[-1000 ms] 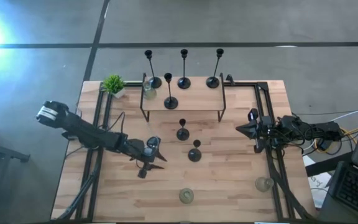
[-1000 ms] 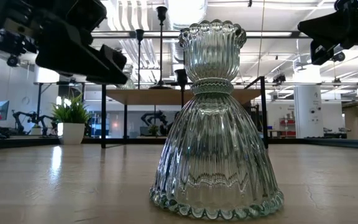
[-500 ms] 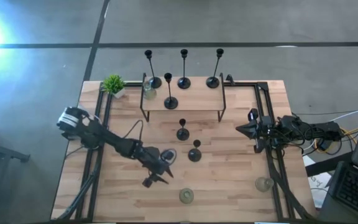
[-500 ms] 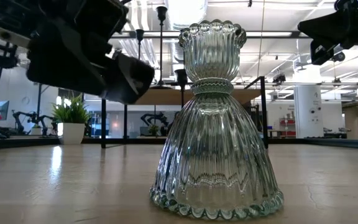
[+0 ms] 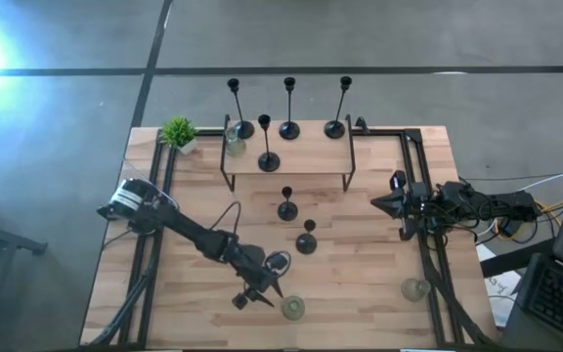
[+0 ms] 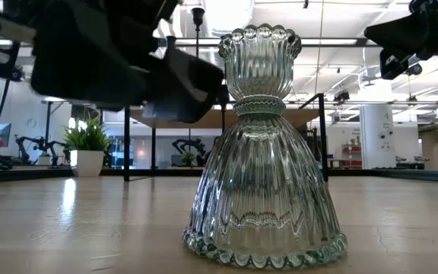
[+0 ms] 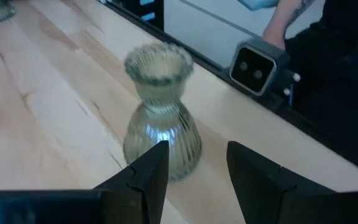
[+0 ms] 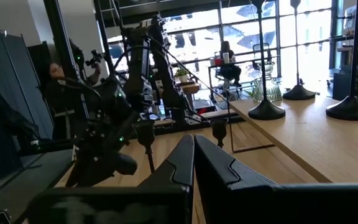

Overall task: Pick & Place candle stick holders
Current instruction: Put the green candle holder on the shelf

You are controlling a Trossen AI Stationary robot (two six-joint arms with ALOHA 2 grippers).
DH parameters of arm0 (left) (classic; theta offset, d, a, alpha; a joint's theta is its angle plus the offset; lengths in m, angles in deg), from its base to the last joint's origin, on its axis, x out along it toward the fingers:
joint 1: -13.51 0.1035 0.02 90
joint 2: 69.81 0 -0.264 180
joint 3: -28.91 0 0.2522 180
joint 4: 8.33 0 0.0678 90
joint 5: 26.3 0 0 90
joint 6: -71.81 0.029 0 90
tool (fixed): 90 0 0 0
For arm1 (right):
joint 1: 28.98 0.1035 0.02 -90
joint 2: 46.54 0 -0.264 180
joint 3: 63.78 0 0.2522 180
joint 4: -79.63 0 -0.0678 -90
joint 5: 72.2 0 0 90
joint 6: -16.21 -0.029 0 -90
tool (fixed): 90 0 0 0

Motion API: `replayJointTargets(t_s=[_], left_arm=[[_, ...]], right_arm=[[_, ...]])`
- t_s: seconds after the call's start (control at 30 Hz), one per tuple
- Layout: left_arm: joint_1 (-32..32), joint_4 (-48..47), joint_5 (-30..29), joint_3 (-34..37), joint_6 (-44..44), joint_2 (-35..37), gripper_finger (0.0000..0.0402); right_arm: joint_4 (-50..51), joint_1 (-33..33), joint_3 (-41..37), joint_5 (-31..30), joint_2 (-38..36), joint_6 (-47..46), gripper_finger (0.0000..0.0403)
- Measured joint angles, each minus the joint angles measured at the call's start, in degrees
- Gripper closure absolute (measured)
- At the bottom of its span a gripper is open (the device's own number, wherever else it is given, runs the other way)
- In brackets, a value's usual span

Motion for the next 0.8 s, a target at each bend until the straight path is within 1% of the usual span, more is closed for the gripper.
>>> replayJointTargets(t_s=[0.27,0.33,0.4,0.5,0.63,0.7,0.8], left_arm=[[0.0,-0.4,-0.1,-1.3,-1.3,-0.1,0.0236],[0.0,-0.6,-0.4,-1.3,-1.3,-0.3,0.0229],[0.0,-0.6,-1.8,-1.3,-1.4,-0.7,0.0214],[0.0,-0.4,-4.6,-1.3,-1.5,-0.8,0.0180],[-0.1,-0.2,-4.9,-2.0,-2.2,-0.8,0.0135],[-0.4,-0.4,-4.9,-2.5,-1.8,-0.8,0.0121],[-0.8,-0.7,-4.7,-2.6,-1.4,-0.8,0.0114]], right_arm=[[0.2,0.0,0.0,0.0,0.2,0.0,0.0394],[0.3,0.0,0.0,0.0,0.3,-0.1,0.0394],[0.3,0.0,0.0,0.0,0.2,0.0,0.0394],[0.3,0.0,0.0,0.0,0.2,-0.1,0.0394],[0.3,0.0,0.0,0.0,0.2,-0.1,0.0394],[0.3,0.0,0.0,0.0,0.2,-0.1,0.0394],[0.3,0.0,0.0,0.0,0.2,-0.1,0.0394]])
